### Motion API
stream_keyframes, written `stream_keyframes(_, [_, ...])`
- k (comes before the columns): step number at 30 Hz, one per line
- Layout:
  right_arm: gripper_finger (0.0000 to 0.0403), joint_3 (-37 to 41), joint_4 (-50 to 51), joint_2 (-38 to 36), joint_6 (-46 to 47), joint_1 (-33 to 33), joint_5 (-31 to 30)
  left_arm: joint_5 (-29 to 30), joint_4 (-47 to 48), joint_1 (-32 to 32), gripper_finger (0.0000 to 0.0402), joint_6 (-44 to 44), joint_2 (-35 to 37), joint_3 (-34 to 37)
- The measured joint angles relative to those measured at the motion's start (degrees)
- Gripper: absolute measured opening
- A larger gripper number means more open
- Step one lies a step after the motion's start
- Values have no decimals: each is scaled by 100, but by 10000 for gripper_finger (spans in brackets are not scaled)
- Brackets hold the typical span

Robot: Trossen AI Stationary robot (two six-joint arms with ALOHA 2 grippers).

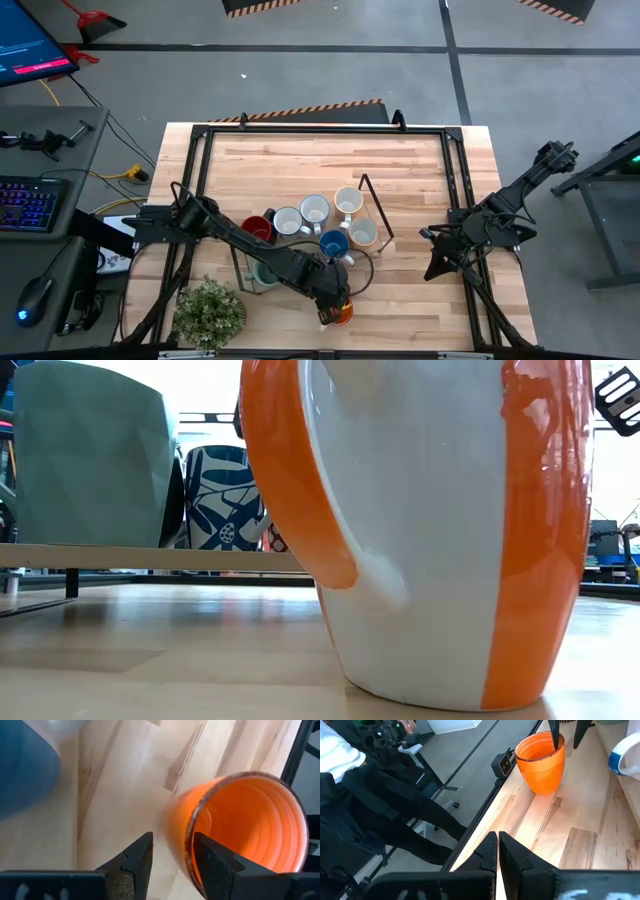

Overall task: Place coffee mugs
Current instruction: Put the orange mug on the shelf

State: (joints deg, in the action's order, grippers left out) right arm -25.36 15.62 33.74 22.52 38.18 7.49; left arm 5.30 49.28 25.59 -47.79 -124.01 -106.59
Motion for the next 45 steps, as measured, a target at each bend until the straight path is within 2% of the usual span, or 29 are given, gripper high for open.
stream_keyframes(29, [0,0,4,0,-2,1,2,-168,-196,-78,129,307,0,0])
stream_keyframes(33, [0,0,4,0,-1,-1,0,-236,-109,-82,102,306,-142,0])
stream_keyframes(39, [0,0,46,0,-1,0,1,-761,-205,-88,14,332,-419,0])
stream_keyframes(45, [0,0,179,1,-40,1,0,-443,-100,-77,7,393,-230,-78])
